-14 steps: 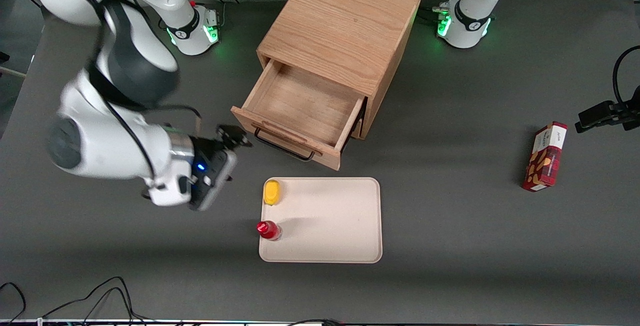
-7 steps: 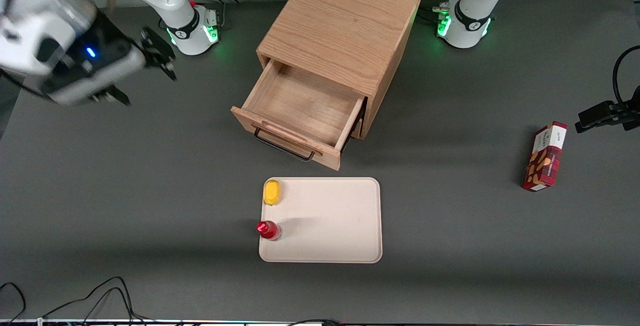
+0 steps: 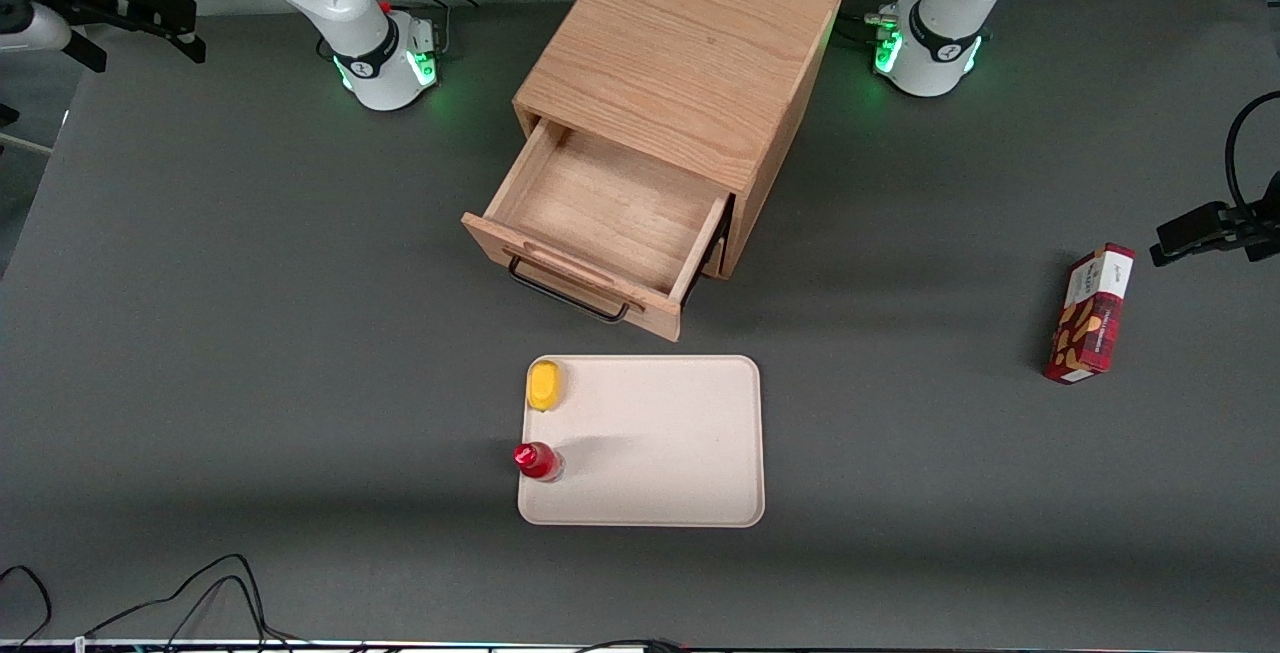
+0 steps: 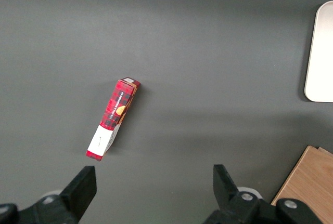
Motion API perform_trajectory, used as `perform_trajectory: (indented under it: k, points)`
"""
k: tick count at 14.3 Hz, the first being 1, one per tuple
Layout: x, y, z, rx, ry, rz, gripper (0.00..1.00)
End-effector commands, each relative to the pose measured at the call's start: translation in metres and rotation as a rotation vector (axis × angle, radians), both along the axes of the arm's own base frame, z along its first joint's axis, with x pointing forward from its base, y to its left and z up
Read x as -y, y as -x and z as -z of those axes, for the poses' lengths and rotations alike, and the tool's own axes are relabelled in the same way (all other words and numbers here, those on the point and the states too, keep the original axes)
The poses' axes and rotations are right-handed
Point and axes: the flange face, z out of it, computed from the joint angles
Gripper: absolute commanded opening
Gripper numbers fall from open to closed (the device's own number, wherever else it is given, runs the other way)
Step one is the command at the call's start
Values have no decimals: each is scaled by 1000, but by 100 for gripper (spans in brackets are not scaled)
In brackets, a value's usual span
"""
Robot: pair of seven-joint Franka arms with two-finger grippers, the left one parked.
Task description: Open upper drawer
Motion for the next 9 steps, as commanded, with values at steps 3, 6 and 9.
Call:
perform_trajectory:
  k: [3,6,9]
  points:
    - [33,62,63,54,-53,100,100]
    - [51,50,63,65,49,123,100]
    - [63,39,66,46,53,178,100]
